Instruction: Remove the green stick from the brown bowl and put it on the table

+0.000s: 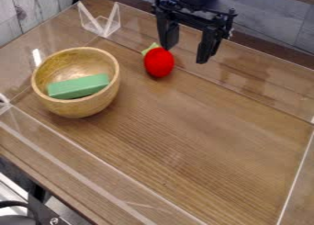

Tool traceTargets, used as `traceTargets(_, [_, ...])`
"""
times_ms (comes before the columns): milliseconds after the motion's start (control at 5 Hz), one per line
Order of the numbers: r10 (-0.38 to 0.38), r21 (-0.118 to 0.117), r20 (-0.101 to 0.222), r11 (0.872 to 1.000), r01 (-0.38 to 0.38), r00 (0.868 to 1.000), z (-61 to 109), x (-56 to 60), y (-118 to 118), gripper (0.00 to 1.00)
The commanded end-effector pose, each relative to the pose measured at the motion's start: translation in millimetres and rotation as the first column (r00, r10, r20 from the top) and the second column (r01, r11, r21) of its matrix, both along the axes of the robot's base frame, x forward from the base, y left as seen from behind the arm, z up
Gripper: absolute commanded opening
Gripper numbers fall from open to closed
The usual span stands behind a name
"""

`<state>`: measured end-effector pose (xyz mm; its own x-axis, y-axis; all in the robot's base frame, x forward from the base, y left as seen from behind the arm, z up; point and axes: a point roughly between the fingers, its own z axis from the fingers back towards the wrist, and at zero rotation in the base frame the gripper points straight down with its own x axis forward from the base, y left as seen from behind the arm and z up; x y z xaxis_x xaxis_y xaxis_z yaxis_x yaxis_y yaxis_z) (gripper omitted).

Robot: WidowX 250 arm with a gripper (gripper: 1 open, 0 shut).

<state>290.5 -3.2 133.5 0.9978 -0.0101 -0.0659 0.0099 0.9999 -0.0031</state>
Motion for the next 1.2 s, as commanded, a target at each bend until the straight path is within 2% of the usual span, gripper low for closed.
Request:
traceTargets(0, [-0.071, -0.005, -0.013, 0.997, 0.071, 0.997, -2.4, -7.6, 11, 1.00])
traceTargets(200, [-0.130, -0.008, -0.002, 0.991, 0.130, 0.992, -3.7, -31.8, 51, 1.00])
traceTargets(400, [-0.158, 0.002, 0.031, 0.988, 0.158, 0.987, -3.7, -56.6, 100, 1.00])
traceTargets(600, [-0.198, 0.017, 0.050, 0.980, 0.198, 0.979, -4.8, -59.8, 130, 1.00])
traceTargets(800, [-0.237, 0.024, 0.058, 0.972, 0.236, 0.970, -11.3, -57.1, 152, 1.00])
traceTargets(1000, [-0.245, 0.030, 0.063, 0.969, 0.244, 0.967, -30.6, -57.7, 183, 1.00])
